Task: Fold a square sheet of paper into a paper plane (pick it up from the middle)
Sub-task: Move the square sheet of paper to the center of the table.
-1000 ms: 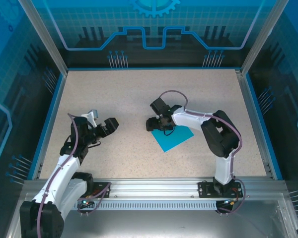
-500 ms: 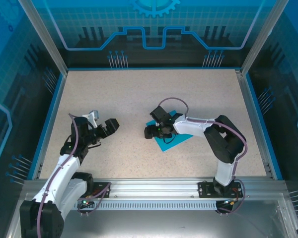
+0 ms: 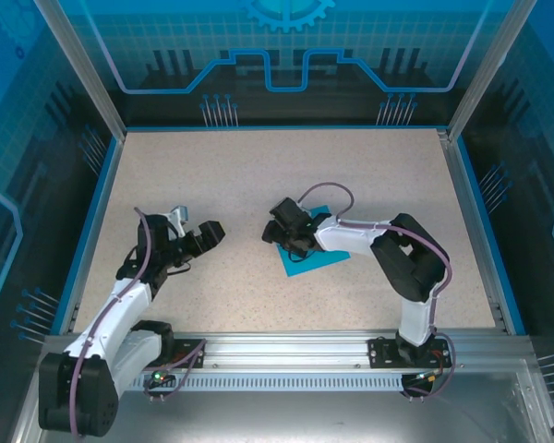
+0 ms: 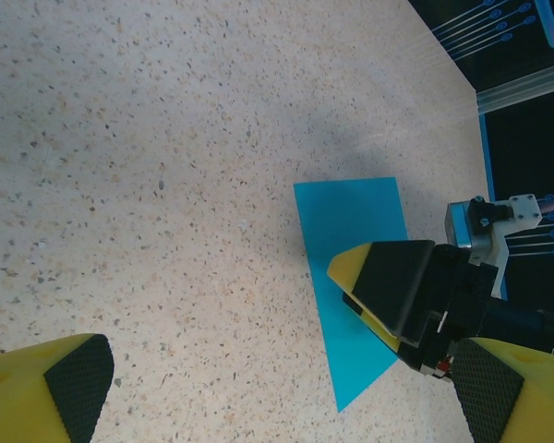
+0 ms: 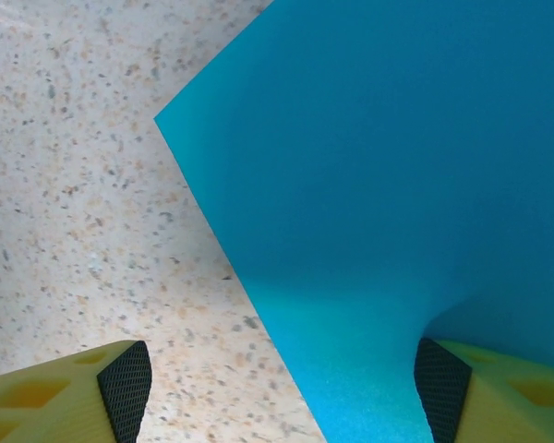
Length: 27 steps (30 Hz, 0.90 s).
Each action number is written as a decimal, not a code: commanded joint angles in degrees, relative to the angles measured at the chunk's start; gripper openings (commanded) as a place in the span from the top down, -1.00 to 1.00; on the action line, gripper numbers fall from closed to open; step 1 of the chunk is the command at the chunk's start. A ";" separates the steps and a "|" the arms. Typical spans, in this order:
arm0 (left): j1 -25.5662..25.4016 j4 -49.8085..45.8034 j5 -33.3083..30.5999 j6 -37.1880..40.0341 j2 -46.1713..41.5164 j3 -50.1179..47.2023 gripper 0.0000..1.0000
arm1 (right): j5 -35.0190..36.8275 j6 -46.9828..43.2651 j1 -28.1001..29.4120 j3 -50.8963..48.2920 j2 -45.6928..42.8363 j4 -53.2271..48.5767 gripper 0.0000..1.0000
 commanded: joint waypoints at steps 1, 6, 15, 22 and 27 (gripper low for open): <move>-0.59 0.92 2.50 0.68 1.22 2.47 -0.97 | 2.34 0.31 0.75 3.00 0.36 -2.51 -0.57; -1.68 0.38 3.94 1.94 3.07 3.28 -0.97 | 4.99 -12.60 -2.20 1.63 -7.06 -8.96 -0.60; -5.14 1.51 3.95 2.99 7.34 4.91 -0.97 | -8.46 -18.67 -12.42 -12.67 -12.83 -3.10 -0.59; -5.43 0.83 3.38 3.13 8.04 5.13 -0.97 | -2.83 -10.88 -12.38 -18.48 -14.35 -6.92 -0.60; -5.53 0.33 2.68 3.24 7.96 5.38 -0.97 | 2.39 6.65 -4.54 -26.07 -17.63 -1.42 -0.60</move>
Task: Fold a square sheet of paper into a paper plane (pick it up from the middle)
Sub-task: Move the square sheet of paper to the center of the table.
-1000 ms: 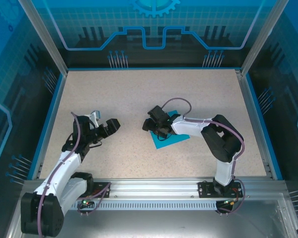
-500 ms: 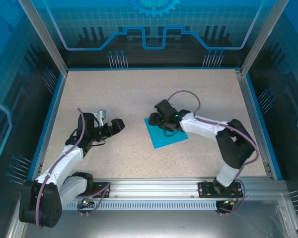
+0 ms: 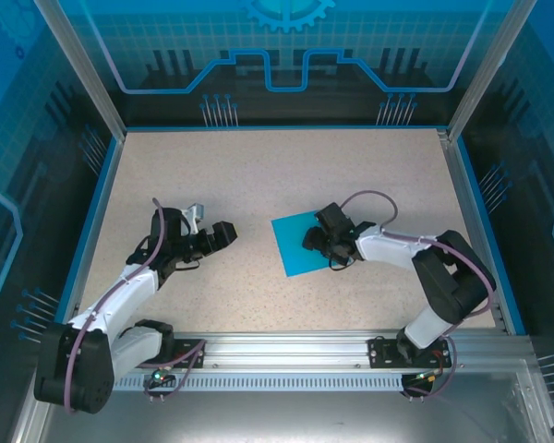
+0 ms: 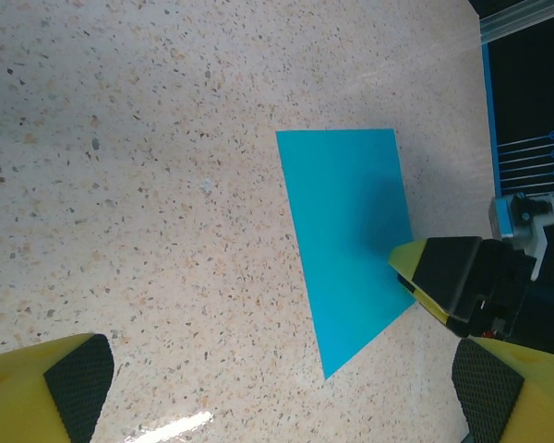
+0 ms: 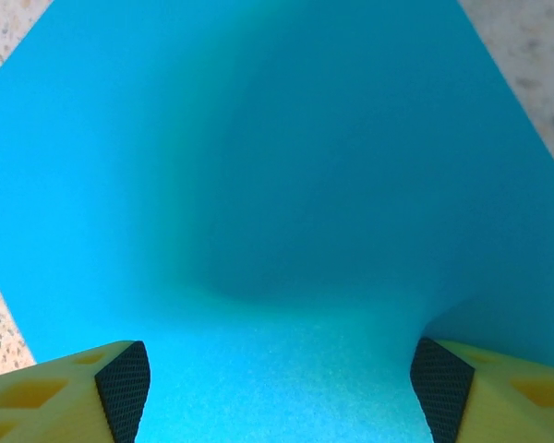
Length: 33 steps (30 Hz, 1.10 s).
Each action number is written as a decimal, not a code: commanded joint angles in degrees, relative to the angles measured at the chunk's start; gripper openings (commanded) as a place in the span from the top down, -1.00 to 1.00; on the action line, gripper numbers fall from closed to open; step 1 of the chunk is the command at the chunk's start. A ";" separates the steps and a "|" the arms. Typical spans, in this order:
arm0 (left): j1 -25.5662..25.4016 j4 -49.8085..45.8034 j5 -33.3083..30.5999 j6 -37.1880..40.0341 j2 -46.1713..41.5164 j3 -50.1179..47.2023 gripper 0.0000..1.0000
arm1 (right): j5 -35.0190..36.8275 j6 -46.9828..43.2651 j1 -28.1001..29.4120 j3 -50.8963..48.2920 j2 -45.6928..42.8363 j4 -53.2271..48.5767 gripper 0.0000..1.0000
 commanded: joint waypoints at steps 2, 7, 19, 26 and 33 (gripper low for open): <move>-0.58 -0.87 0.50 1.58 0.09 2.61 -0.97 | 4.13 16.21 8.53 -5.05 -0.03 -1.12 -0.60; -0.67 -2.04 1.15 1.75 -1.00 2.53 -0.97 | 9.98 12.52 10.90 -0.71 -3.37 -8.70 -0.63; -0.69 -2.21 1.01 3.93 3.85 6.71 -0.97 | 6.87 -13.33 7.60 22.71 6.52 -31.82 -0.99; -0.67 -2.29 0.79 4.04 7.51 8.52 -0.97 | 4.88 -15.75 6.41 31.78 16.20 -36.41 -0.99; -0.67 -3.39 1.17 4.08 9.10 9.35 -0.97 | 1.17 -15.74 3.79 33.33 19.90 -34.60 -0.99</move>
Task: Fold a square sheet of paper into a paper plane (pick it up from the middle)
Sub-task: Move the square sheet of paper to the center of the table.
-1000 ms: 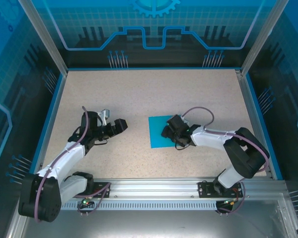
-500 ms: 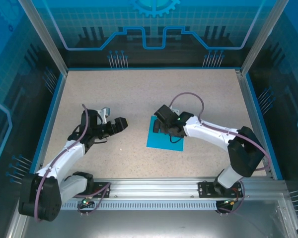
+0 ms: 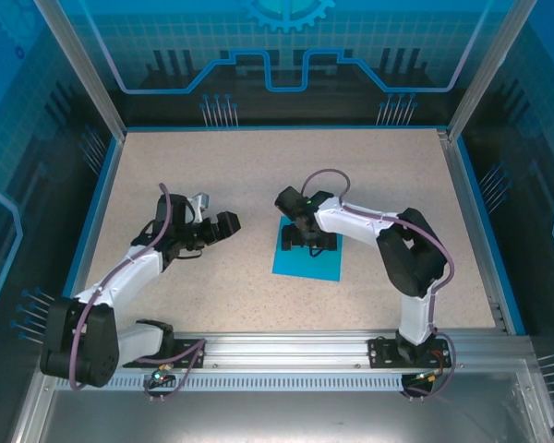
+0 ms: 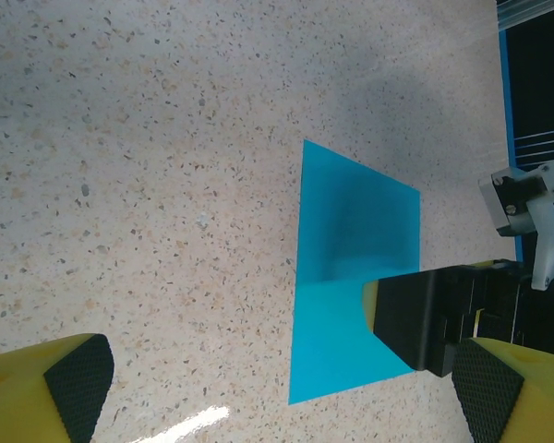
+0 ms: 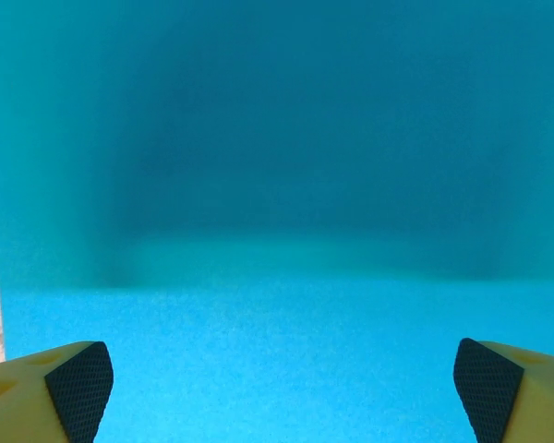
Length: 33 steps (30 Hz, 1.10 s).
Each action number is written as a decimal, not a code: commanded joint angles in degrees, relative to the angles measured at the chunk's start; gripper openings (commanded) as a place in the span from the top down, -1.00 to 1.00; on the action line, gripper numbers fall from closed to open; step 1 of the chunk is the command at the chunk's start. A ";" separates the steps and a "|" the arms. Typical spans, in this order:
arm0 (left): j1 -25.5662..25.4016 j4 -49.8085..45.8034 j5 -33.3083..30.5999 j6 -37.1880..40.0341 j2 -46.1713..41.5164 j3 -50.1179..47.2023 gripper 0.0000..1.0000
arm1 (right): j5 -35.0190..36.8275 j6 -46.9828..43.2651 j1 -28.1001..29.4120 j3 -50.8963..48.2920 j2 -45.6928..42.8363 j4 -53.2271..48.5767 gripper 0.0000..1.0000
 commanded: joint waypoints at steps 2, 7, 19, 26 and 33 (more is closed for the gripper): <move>-0.56 -1.30 0.91 1.15 0.82 1.80 -0.97 | -3.75 -0.69 -2.14 1.51 2.81 -0.81 -0.99; -0.56 -1.74 1.02 0.93 1.75 2.32 -0.97 | -7.42 -1.67 -3.00 2.74 5.59 0.77 -0.99; -0.56 -3.14 1.12 1.02 3.98 4.23 -0.97 | -4.61 2.28 -3.57 5.17 4.66 -1.96 -0.99; -0.56 -3.77 1.51 1.47 5.19 5.20 -0.97 | -4.62 4.14 -3.21 3.67 9.21 -1.55 -0.99; -0.56 -5.01 1.16 2.51 5.02 5.14 -0.97 | -7.68 5.36 -2.15 -0.54 12.34 1.65 -0.97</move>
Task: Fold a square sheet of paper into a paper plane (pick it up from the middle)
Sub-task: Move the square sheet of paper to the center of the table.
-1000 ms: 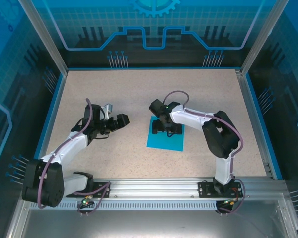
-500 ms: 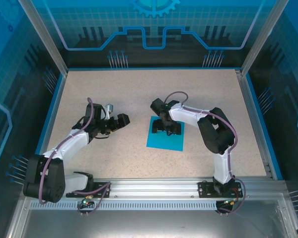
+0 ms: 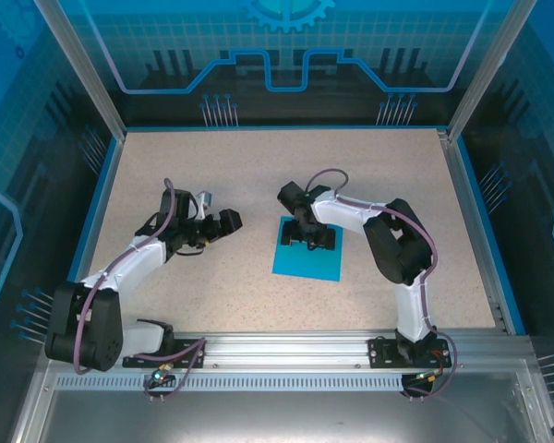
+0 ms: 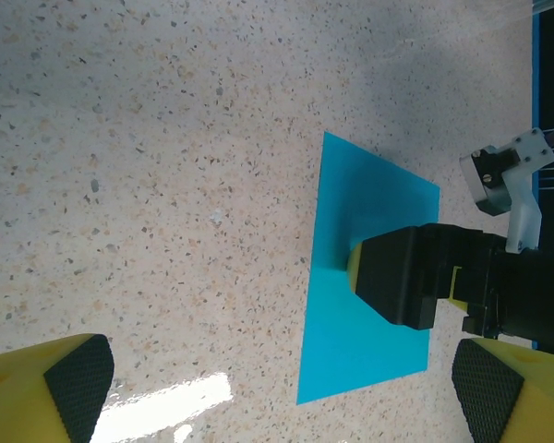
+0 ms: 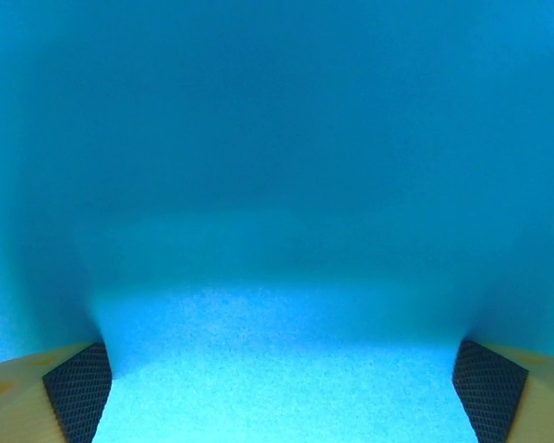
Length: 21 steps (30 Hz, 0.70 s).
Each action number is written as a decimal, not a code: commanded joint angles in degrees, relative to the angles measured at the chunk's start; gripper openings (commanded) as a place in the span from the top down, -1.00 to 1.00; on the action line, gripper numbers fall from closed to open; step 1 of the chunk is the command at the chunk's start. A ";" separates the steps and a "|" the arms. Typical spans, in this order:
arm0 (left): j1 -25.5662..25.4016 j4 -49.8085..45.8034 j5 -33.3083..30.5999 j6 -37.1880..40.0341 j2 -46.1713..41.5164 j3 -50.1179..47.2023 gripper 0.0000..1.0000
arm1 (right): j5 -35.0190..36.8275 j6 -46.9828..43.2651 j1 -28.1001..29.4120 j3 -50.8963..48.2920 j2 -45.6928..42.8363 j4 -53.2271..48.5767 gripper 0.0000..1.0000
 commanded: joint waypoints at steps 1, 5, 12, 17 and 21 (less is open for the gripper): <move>-0.56 -1.61 1.21 1.75 0.34 1.50 -0.97 | -3.32 1.68 0.91 -4.62 5.28 1.72 -0.94; -0.56 -2.22 1.24 2.06 0.53 1.72 -0.97 | -2.51 1.13 0.74 -4.88 5.25 1.64 -0.80; -0.56 -2.43 1.17 2.16 0.74 1.84 -0.97 | 0.12 0.04 1.23 -3.46 5.04 -0.49 -0.58; -0.56 -2.60 1.18 2.12 0.62 1.83 -0.97 | 1.30 -1.18 1.61 -1.29 4.61 -2.99 -0.54; -0.56 -2.71 1.20 2.28 0.70 1.99 -0.97 | 2.98 -3.24 1.64 1.78 1.19 -5.49 -0.72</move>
